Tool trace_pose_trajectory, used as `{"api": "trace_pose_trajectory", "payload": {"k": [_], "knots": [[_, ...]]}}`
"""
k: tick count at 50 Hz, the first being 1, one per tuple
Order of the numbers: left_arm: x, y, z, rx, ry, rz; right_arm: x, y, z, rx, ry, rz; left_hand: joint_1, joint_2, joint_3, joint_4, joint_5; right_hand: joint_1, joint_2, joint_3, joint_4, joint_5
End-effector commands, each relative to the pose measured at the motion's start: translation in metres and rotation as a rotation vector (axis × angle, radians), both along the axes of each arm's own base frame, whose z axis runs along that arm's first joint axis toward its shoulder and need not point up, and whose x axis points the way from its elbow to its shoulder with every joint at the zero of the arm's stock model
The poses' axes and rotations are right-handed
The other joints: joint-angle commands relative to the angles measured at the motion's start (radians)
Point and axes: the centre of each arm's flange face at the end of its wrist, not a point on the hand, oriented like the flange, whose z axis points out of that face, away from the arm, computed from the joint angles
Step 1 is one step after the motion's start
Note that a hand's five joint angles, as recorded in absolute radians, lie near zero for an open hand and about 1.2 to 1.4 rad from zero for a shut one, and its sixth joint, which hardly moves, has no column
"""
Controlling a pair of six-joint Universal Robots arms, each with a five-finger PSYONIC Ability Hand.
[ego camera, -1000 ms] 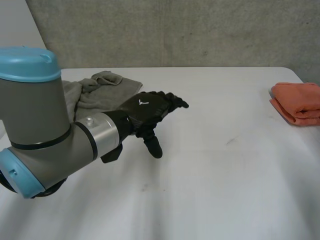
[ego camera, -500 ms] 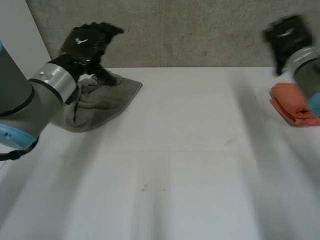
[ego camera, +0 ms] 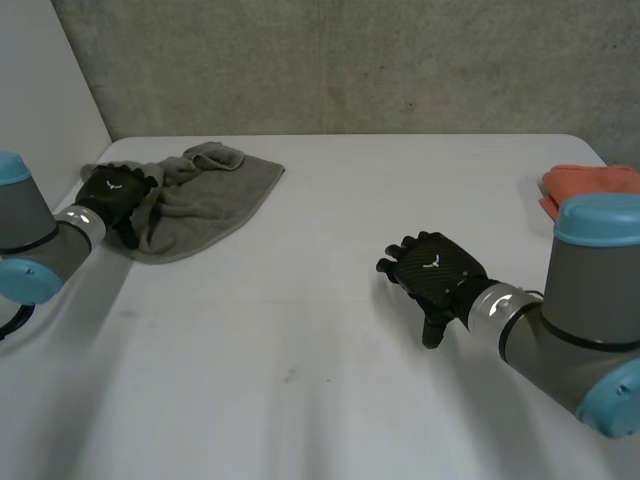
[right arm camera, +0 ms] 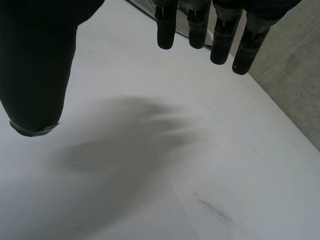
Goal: Fold the laundry.
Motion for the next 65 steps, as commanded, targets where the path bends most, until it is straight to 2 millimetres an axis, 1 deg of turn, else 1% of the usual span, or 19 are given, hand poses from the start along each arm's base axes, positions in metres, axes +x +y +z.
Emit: {"api": "trace_pose_trajectory", "payload": {"k": [1, 4, 8, 11, 16, 19, 23, 24, 27, 28, 34, 35, 37, 38, 42, 47, 51, 58, 65], "knots": [[0.000, -0.009, -0.010, -0.007, -0.008, 0.009, -0.005, 0.011, -0.004, -0.003, -0.009, 0.007, 0.266, 0.260, 0.261, 0.260, 0.260, -0.028, -0.048, -0.040, -0.060, -0.068], [-0.001, -0.011, -0.015, -0.007, -0.010, 0.004, -0.008, 0.014, -0.009, 0.015, -0.003, 0.005, 0.468, 0.462, 0.463, 0.463, 0.462, -0.028, -0.048, -0.040, -0.060, -0.068], [-0.005, -0.011, -0.016, -0.008, -0.009, -0.002, -0.013, 0.015, -0.015, 0.031, 0.005, -0.008, 1.130, 1.124, 1.125, 1.125, 1.124, -0.028, -0.048, -0.040, -0.060, -0.068], [-0.013, -0.007, -0.009, -0.022, -0.011, -0.003, -0.015, 0.014, -0.015, 0.031, 0.005, -0.018, 1.153, 1.147, 1.148, 1.147, 1.147, -0.028, -0.048, -0.040, -0.060, -0.068], [-0.046, 0.017, 0.047, -0.116, 0.016, 0.017, -0.023, 0.003, -0.003, -0.005, -0.009, -0.056, 1.153, 1.147, 1.148, 1.147, 1.147, -0.028, -0.048, -0.040, -0.060, -0.068], [-0.065, 0.038, 0.065, -0.125, 0.084, -0.009, -0.030, -0.006, 0.007, -0.036, -0.021, -0.090, 1.153, 1.147, 1.148, 1.147, 1.147, -0.028, -0.048, -0.040, -0.060, -0.068], [-0.103, 0.095, 0.114, -0.116, 0.263, -0.115, -0.034, -0.015, 0.021, -0.074, -0.045, -0.117, 1.153, 1.147, 1.148, 1.147, 1.147, -0.028, -0.048, -0.040, -0.060, -0.068], [-0.115, 0.122, 0.128, -0.088, 0.334, -0.169, -0.035, -0.017, 0.024, -0.085, -0.048, -0.123, 1.153, 1.147, 1.148, 1.147, 1.147, -0.028, -0.048, -0.040, -0.060, -0.068], [-0.133, 0.160, 0.143, -0.035, 0.437, -0.270, -0.041, -0.025, 0.030, -0.106, -0.056, -0.150, 1.153, 1.147, 1.148, 1.147, 1.147, -0.028, -0.048, -0.040, -0.060, -0.068], [-0.145, 0.186, 0.149, 0.017, 0.496, -0.354, -0.043, -0.027, 0.031, -0.109, -0.058, -0.159, 1.153, 1.147, 1.148, 1.147, 1.147, -0.028, -0.048, -0.040, -0.060, -0.068], [-0.188, 0.272, 0.131, 0.296, 0.622, -0.644, -0.060, -0.045, 0.041, -0.102, -0.116, -0.267, 1.153, 1.147, 1.148, 1.147, 1.147, -0.028, -0.048, -0.040, -0.060, -0.068], [-0.194, 0.285, 0.122, 0.361, 0.630, -0.680, -0.061, -0.046, 0.042, -0.100, -0.126, -0.279, 0.651, 0.644, 0.646, 0.645, 0.645, -0.028, -0.048, -0.040, -0.060, -0.068], [-0.201, 0.294, 0.113, 0.411, 0.631, -0.704, -0.065, -0.049, 0.042, -0.094, -0.135, -0.294, 0.128, 0.122, 0.123, 0.123, 0.122, -0.028, -0.048, -0.040, -0.060, -0.068], [-0.204, 0.296, 0.108, 0.425, 0.626, -0.706, -0.067, -0.051, 0.042, -0.094, -0.138, -0.301, -0.060, -0.066, -0.065, -0.066, -0.066, -0.028, -0.048, -0.040, -0.060, -0.068], [-0.206, 0.279, 0.111, 0.381, 0.645, -0.656, -0.067, -0.051, 0.042, -0.089, -0.140, -0.301, -0.069, -0.075, -0.074, -0.074, -0.075, -0.028, -0.048, -0.040, -0.060, -0.068], [-0.171, 0.217, 0.115, 0.251, 0.662, -0.392, -0.065, -0.048, 0.041, -0.083, -0.137, -0.285, -0.068, -0.074, -0.073, -0.074, -0.074, -0.028, -0.048, -0.040, -0.060, -0.068], [-0.145, 0.186, 0.115, 0.188, 0.647, -0.268, -0.063, -0.046, 0.041, -0.079, -0.135, -0.270, -0.039, -0.045, -0.044, -0.044, -0.045, -0.028, -0.048, -0.040, -0.060, -0.068], [-0.128, 0.166, 0.112, 0.115, 0.538, -0.227, -0.054, -0.029, 0.036, 0.003, -0.120, -0.212, -0.009, -0.016, -0.014, -0.015, -0.015, -0.028, -0.048, -0.040, -0.060, -0.068], [-0.124, 0.170, 0.081, 0.166, 0.322, -0.211, -0.046, -0.003, 0.025, 0.147, -0.080, -0.187, 0.000, -0.007, -0.005, -0.006, -0.006, -0.028, -0.048, -0.040, -0.060, -0.068]]}}
